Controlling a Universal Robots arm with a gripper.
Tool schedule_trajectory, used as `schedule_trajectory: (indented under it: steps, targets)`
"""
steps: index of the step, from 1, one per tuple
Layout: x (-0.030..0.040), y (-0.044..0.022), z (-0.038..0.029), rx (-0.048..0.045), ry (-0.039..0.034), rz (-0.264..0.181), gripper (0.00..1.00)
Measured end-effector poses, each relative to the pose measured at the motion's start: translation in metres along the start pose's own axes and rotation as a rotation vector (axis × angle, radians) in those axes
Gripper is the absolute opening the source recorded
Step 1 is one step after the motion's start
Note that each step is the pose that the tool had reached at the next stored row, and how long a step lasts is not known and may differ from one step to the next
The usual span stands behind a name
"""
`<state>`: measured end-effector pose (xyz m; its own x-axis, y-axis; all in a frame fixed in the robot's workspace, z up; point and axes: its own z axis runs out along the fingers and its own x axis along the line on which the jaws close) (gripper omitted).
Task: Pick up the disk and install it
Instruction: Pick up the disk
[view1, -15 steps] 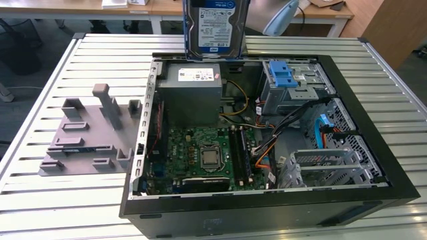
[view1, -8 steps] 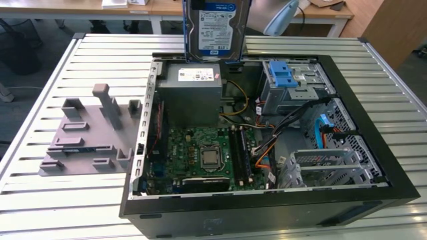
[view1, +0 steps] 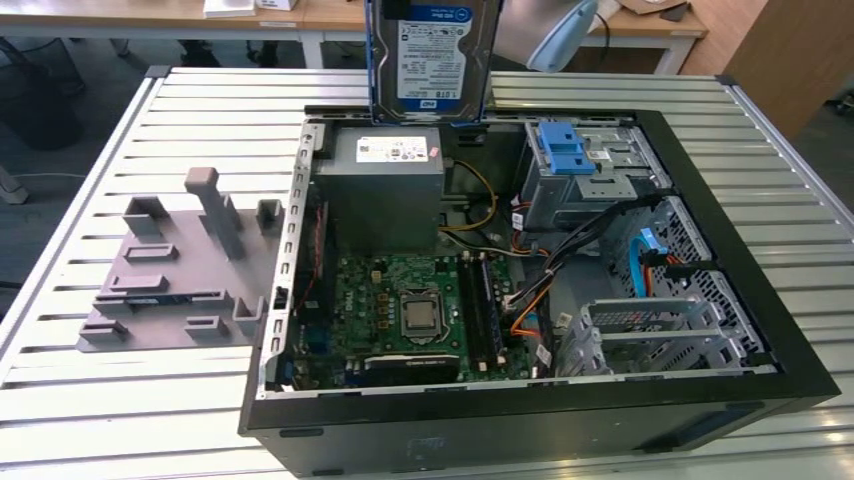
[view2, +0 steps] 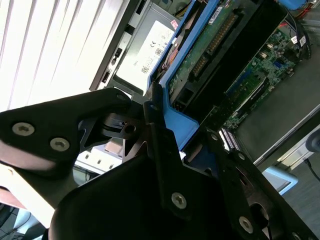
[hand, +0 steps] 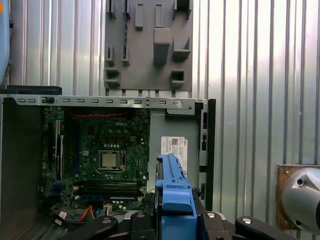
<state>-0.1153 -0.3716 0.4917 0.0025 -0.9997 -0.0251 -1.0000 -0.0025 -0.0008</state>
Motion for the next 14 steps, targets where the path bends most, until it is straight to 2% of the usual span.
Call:
schedule_trajectory:
  steps: [5, 14]
  targets:
    - [0.0, 0.0, 0.0, 0.0006, 0.0001, 0.026, 0.37]
    - [0.0013, 0.0, 0.0, 0.0007, 0.0001, 0.027, 0.37]
